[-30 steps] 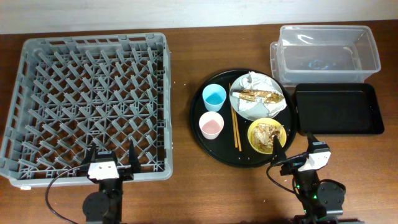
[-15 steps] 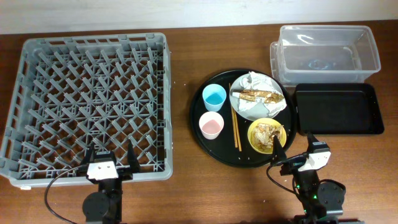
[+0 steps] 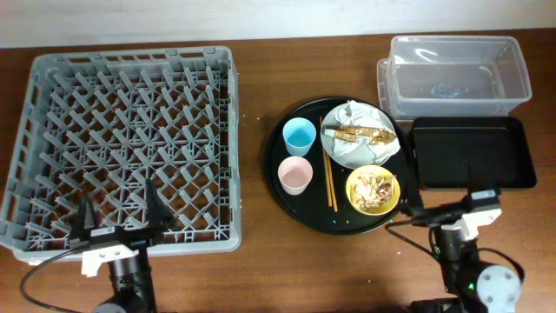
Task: Sort waste into correct bins and load items into the dishwasher rack
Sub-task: 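Move the right gripper to the gold wrapper and tissue on the plate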
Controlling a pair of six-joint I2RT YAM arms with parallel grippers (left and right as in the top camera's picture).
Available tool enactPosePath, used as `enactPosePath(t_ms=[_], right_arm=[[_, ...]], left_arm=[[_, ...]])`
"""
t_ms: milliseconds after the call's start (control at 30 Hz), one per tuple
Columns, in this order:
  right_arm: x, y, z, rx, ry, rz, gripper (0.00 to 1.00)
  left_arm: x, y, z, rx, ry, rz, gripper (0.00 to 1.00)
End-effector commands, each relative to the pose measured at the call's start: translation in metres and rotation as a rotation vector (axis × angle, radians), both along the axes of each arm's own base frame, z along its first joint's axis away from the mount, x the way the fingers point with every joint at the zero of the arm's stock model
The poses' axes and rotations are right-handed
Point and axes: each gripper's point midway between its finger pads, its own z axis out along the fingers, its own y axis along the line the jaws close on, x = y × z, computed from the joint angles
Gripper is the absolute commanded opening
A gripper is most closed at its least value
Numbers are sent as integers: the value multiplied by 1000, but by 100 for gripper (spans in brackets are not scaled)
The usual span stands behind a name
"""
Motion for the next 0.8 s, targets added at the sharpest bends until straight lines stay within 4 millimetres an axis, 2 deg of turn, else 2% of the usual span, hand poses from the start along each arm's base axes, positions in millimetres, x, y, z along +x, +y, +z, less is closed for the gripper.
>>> enactPosePath(t_ms=[0, 33, 100, 133, 167, 200, 267, 300, 333, 400, 433, 500, 567, 633, 700, 767], right_arm=[[19, 12, 24, -88, 43, 49, 98], [35, 13, 27, -93, 107, 55, 99], [71, 14, 29, -89, 318, 68, 98], [83, 14, 31, -86, 394, 72, 99], [92, 17, 35, -85, 458, 91, 98], [102, 20, 38, -82, 529, 115, 98], [115, 23, 37, -73, 692, 137, 98], [119, 23, 32, -69, 766, 140, 98], [121, 23, 26, -64, 845, 143, 98], [127, 23, 17, -59, 932, 147, 98], [133, 23, 8, -55, 983, 149, 99], [152, 23, -8, -52, 1036, 150, 99], [169, 44, -36, -3, 1098, 273, 98], [179, 51, -70, -2, 1189, 287, 98], [188, 51, -125, -14, 1344, 172, 98], [193, 52, -152, -100, 1394, 77, 98]], left_arm=[[-1, 2, 25, 8, -12, 14, 99], [6, 2, 28, 20, 24, 17, 100], [33, 1, 31, 37, 187, 16, 100], [52, 1, 39, 39, 277, 14, 100], [61, 0, 42, 40, 315, 13, 100], [81, 0, 49, 45, 406, 13, 100], [114, 0, 49, 48, 596, 9, 100], [124, 0, 46, 50, 672, 6, 100], [139, -2, 38, 50, 775, -7, 100], [155, -14, 22, 43, 918, -79, 100], [162, -20, 8, 34, 1013, -118, 99], [172, -20, -17, 28, 1135, -120, 99], [187, -21, -53, 23, 1228, -125, 100], [195, -21, -78, 19, 1293, -126, 99], [193, -21, -100, 14, 1370, -129, 100], [195, -24, -108, 7, 1389, -147, 99]])
